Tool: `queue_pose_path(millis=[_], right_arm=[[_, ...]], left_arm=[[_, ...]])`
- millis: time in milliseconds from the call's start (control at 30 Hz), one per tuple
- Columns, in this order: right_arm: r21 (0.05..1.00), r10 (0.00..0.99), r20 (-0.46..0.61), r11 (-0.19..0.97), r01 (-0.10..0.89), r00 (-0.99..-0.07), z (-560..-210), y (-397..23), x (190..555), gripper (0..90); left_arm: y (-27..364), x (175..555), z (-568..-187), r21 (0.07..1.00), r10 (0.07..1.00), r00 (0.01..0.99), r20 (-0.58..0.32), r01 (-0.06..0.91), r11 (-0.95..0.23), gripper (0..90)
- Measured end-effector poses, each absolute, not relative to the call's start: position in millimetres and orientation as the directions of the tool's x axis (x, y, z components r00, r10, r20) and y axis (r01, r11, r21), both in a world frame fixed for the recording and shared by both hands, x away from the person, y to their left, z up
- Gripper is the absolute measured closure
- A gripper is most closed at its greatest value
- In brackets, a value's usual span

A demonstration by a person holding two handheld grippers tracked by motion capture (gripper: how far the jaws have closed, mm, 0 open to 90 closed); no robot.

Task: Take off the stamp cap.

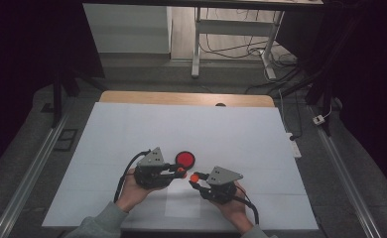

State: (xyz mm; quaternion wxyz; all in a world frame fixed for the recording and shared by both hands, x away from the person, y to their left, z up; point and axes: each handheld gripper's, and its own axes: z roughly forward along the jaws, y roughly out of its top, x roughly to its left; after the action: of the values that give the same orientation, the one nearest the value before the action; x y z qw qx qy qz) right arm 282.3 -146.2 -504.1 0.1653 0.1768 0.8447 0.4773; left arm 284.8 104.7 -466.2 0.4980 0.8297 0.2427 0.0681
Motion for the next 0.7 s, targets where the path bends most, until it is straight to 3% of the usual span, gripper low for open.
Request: queue_pose_path(millis=[700], right_arm=[[0.873, 0.538, -0.097, 0.45, 0.188, -0.837, -504.8, -184.2, 283.2, 64.6]], left_arm=[[104.3, 284.4, -469.1, 0.853, 0.468, 0.872, -0.144, 0.349, -0.388, 72.9]])
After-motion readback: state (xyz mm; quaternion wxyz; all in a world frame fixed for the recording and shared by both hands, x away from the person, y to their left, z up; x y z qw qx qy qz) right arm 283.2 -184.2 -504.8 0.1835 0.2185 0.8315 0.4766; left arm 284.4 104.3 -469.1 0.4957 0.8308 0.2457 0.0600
